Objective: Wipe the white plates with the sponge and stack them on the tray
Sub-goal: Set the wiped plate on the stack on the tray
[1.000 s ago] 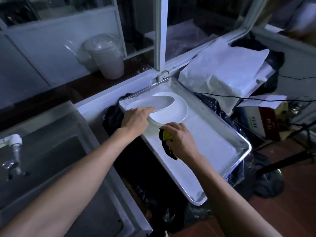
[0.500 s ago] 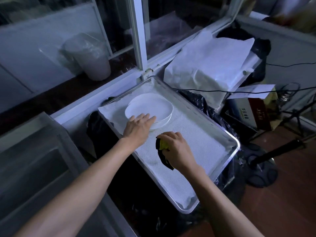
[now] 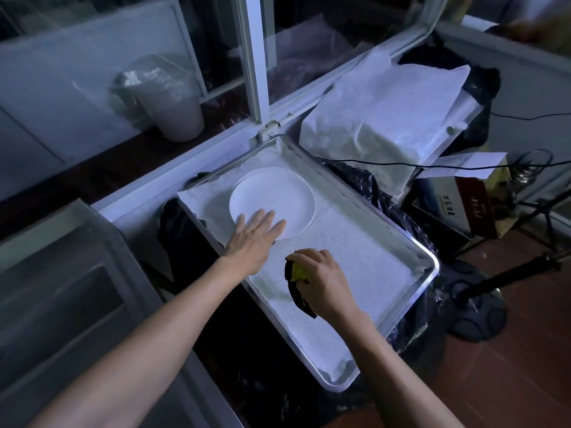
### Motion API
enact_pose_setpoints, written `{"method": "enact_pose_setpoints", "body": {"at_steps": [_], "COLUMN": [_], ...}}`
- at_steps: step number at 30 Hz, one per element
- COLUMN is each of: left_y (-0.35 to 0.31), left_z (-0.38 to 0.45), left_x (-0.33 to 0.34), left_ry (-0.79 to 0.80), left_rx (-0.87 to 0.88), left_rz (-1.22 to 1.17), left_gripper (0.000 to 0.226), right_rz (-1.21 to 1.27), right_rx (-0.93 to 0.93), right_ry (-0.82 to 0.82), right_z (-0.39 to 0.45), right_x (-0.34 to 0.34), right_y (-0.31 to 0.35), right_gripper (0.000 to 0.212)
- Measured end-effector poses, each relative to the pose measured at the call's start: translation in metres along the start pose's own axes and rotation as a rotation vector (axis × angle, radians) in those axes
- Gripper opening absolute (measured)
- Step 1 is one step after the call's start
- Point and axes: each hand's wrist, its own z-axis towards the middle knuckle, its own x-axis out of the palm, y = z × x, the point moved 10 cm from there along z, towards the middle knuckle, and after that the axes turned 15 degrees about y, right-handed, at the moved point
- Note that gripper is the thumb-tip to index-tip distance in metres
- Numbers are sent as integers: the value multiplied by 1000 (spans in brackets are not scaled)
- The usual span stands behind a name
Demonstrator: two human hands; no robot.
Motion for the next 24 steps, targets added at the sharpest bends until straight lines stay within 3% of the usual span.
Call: {"method": "enact_pose_setpoints", "body": {"at_steps": [12,19,22,24], "left_y": [9,36,60,81], "left_z": [-2,-88,-130,-162], "left_x": [1,10,36,59], "left_ry": [30,-214,-240,-225], "left_rx": [-26,26,-35,-85], "left_rz": [-6,-206,-255,-326], "left_gripper": [72,52,23,20], "right_rz": [44,85,79,69], "right_rx": [-16,-61,-102,-151], "right_ry": [-80,-153,-134,-113], "right_z": [-9,-13,-13,-13], "right_x": [0,5,24,41], "right_y": [11,40,71,100], "right_gripper": [56,63,65,66]}}
